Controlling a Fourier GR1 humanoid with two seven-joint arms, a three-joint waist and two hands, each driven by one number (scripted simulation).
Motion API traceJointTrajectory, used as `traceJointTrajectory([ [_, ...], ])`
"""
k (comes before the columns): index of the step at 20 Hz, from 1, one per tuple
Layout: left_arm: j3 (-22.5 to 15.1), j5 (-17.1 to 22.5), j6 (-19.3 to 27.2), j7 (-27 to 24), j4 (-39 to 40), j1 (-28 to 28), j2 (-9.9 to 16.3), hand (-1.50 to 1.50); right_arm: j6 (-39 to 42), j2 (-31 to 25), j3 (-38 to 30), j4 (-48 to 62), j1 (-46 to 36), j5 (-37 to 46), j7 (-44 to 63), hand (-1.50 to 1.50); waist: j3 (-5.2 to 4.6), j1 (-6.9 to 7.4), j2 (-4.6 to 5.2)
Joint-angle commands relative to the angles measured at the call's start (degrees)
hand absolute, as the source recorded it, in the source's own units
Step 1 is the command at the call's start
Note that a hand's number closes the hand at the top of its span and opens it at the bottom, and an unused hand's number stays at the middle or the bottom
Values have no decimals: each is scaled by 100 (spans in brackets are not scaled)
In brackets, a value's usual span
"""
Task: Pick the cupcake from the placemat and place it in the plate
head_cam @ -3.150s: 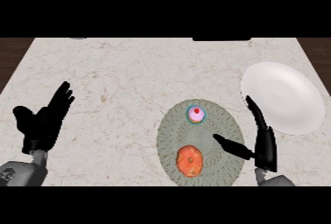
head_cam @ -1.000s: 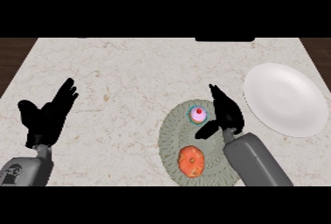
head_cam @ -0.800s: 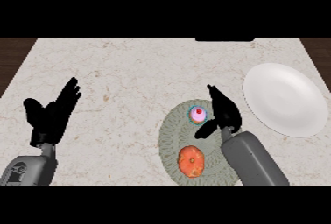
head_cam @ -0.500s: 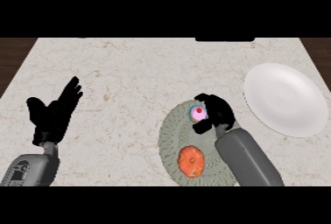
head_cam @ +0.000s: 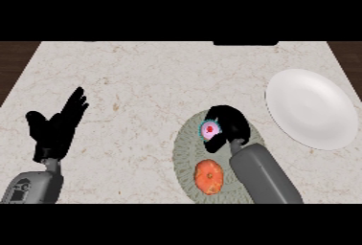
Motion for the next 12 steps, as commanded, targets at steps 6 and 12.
traceJointTrajectory([
  [6, -54, -107, 87, -59, 62, 135, -176, 0, 209, -554, 1281, -853, 923, 452, -2000, 150, -1, -135, -35],
  [12, 218, 38, -34, 83, -108, 99, 126, 0, -278, -1647, 1618, -2810, 1759, 589, -3175, 150, 1, -221, -70],
])
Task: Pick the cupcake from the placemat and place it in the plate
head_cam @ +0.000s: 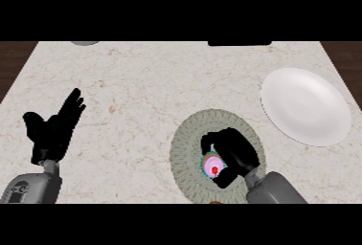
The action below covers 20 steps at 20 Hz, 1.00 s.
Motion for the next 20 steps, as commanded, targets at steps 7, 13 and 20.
traceJointTrajectory([
  [7, 2, 33, -49, 253, -393, 113, 66, 0, -1497, -1164, -1418, -2508, 1070, -235, -696, 150, 8, 3, 15],
  [13, -207, -223, 182, 299, -449, 49, -223, 0, -1345, -1021, -2169, -2915, 1656, -990, -382, 150, 4, 103, 53],
  [20, 85, 51, -193, 479, -522, -87, 60, 0, -939, -1426, -3673, -876, 637, -2198, -1390, 150, 7, 191, 74],
])
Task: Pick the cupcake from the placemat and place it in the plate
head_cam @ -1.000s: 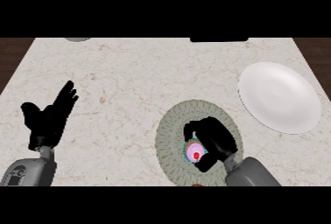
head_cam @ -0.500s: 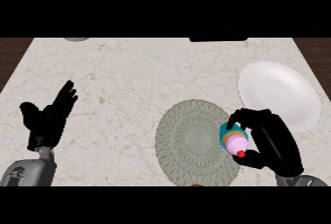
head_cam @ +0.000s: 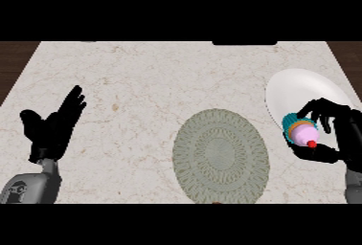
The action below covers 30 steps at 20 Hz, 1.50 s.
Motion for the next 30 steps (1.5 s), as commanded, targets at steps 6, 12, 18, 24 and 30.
traceJointTrajectory([
  [6, -112, -247, 96, -5, 230, -194, -203, 0, 299, -618, -1285, 2794, -1368, -563, -1206, 150, 3, 66, 24],
  [12, 92, -131, -32, -42, 339, -296, -113, 0, 372, -939, -1054, 4454, -1892, 86, -1915, 150, 3, 94, 32],
  [18, 56, -96, -201, -183, 257, -160, -85, 0, 1151, -1010, -1101, 6301, -2650, -24, -2392, -150, 12, 214, 64],
  [24, -103, -320, -58, -246, 106, 70, -252, 0, 787, -1057, -1397, 6909, -2957, -120, -3864, -150, 11, 146, 43],
  [30, 83, -160, -115, -23, 103, -52, -126, 0, 2244, -930, -1952, 6374, -3037, -1270, -4875, -150, 5, 17, -10],
])
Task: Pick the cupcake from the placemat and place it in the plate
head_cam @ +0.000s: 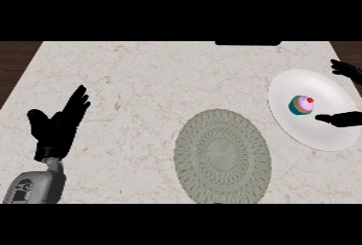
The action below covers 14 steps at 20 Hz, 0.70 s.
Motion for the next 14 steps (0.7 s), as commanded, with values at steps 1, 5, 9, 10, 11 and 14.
traceJointTrajectory([
  [1, 102, 129, -79, 88, -110, 107, 47, 0, 856, 56, -297, -227, -58, -621, -433, -150, -10, -71, -37],
  [5, 153, 71, -20, 142, -33, -45, 79, 0, 1797, -269, -678, 98, -243, -1160, 540, -150, -12, -75, -30],
  [9, 186, 95, -146, -84, 299, -130, 94, 0, 2886, -445, -691, 541, -204, -1441, 1005, -150, -11, -63, 0],
  [10, -80, -129, 140, 69, -163, 66, -146, 0, 3124, -550, -726, 591, -121, -1521, 955, -150, -5, -29, -17],
  [11, 40, 32, -62, -17, -239, 291, -21, 0, 3305, -709, -771, 511, -170, -1624, 1166, -150, -9, -31, -28],
  [14, 24, -11, -63, -165, -53, 217, -84, 0, 3614, -962, -783, 769, -45, -1657, 736, -150, -2, -1, 10],
])
